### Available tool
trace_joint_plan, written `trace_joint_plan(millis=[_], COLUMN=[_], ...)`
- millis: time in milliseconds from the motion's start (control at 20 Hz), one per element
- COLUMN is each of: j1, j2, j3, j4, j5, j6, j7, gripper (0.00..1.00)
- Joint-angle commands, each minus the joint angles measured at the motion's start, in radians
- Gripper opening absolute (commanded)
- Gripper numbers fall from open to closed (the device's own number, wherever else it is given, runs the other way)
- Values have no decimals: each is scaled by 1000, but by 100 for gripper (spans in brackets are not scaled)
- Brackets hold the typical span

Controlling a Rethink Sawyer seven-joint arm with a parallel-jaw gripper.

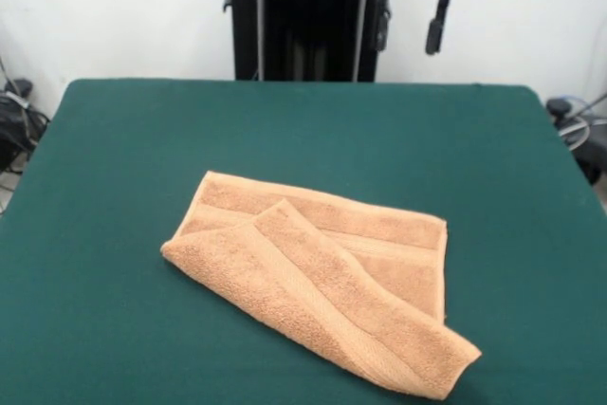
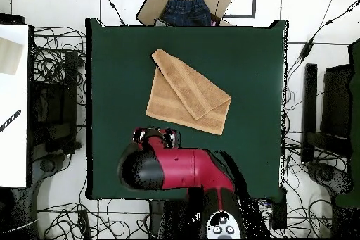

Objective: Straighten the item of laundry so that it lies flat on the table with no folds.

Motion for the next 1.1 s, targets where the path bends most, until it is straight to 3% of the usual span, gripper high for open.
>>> trace_joint_plan(millis=[50,500,1100], j1=[-37,-60,-51], j2=[94,61,70], j3=[19,24,-11], j4=[64,171,231], j5=[-36,-53,-65], j6=[-53,-115,-210], j7=[102,111,151], gripper=[100,100,100])
